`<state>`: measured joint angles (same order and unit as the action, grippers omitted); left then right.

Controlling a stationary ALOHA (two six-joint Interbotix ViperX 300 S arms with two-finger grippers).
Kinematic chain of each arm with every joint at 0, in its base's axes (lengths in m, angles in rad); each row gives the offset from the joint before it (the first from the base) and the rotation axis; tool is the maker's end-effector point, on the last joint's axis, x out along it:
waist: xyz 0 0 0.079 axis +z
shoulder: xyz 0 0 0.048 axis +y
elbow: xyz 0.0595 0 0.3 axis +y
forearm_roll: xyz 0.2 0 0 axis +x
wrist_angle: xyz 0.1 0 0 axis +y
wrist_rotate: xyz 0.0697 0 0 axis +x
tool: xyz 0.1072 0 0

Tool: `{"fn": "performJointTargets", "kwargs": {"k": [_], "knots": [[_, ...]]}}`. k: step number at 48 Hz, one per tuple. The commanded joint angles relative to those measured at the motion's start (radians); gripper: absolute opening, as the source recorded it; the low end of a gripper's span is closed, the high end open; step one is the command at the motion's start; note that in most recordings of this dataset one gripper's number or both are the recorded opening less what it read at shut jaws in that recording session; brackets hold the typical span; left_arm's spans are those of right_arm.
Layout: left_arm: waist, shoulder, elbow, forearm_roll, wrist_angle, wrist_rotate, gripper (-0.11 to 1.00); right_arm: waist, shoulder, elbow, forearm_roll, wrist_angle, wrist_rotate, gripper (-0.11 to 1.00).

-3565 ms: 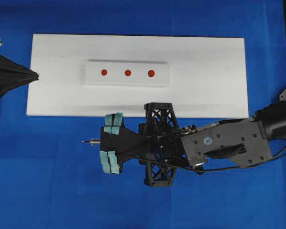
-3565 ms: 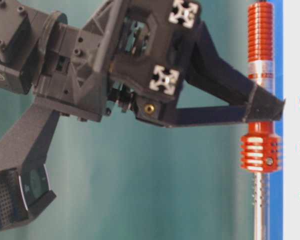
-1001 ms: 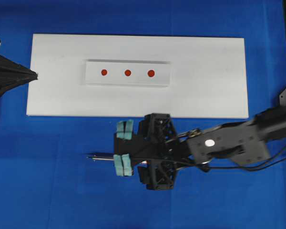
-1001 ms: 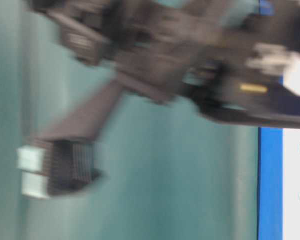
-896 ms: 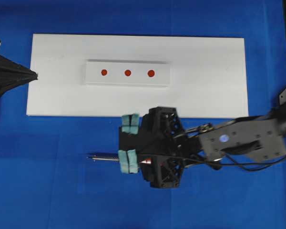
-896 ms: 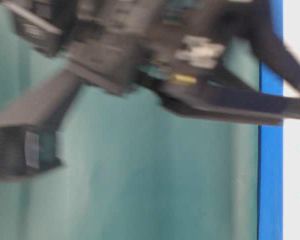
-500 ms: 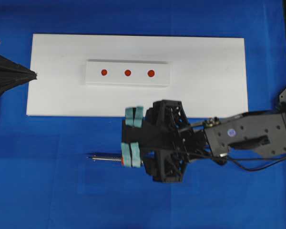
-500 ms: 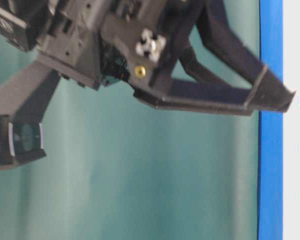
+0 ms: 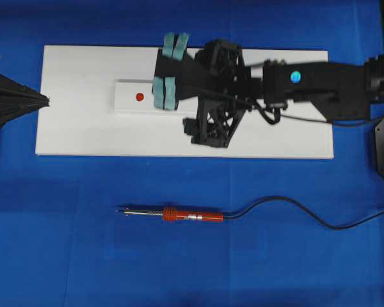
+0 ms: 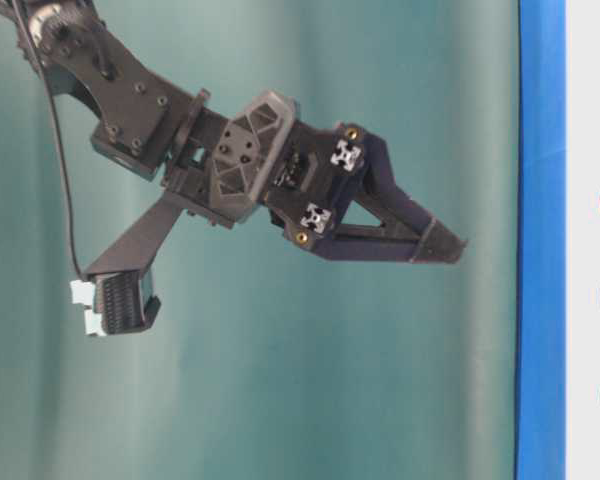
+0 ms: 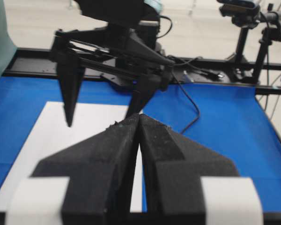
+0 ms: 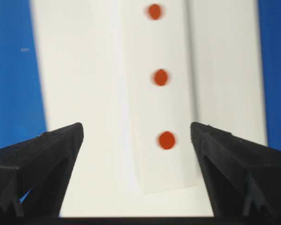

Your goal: Touch the tip of the soldering iron to the mark.

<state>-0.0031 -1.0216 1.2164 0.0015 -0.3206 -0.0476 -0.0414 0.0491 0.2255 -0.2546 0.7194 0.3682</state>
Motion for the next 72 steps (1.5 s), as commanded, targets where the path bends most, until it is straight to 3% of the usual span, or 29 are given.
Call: {"fn": "performJointTargets", "kwargs": {"k": [1, 14, 48, 62, 72], "knots": [[-0.002, 0.003, -0.012, 0.0, -0.005, 0.0, 0.02, -0.002, -0.052, 0.002, 0.003, -0.008, -0.008, 0.87], [-0.002, 0.003, -0.012, 0.0, -0.005, 0.0, 0.02, -0.023, -0.255, 0.133, -0.011, -0.025, -0.017, 0.86], [-0.002, 0.002, -0.012, 0.0, -0.005, 0.005, 0.02, -0.049, -1.003, 0.658, -0.006, -0.172, 0.0, 0.86], [-0.002, 0.002, -0.011, 0.0, -0.005, 0.002, 0.02, -0.049, -1.147, 0.808, 0.011, -0.225, 0.005, 0.84], [-0.002, 0.002, -0.011, 0.0, -0.005, 0.003, 0.02, -0.049, -1.16, 0.831, 0.025, -0.227, 0.005, 0.84]]}}
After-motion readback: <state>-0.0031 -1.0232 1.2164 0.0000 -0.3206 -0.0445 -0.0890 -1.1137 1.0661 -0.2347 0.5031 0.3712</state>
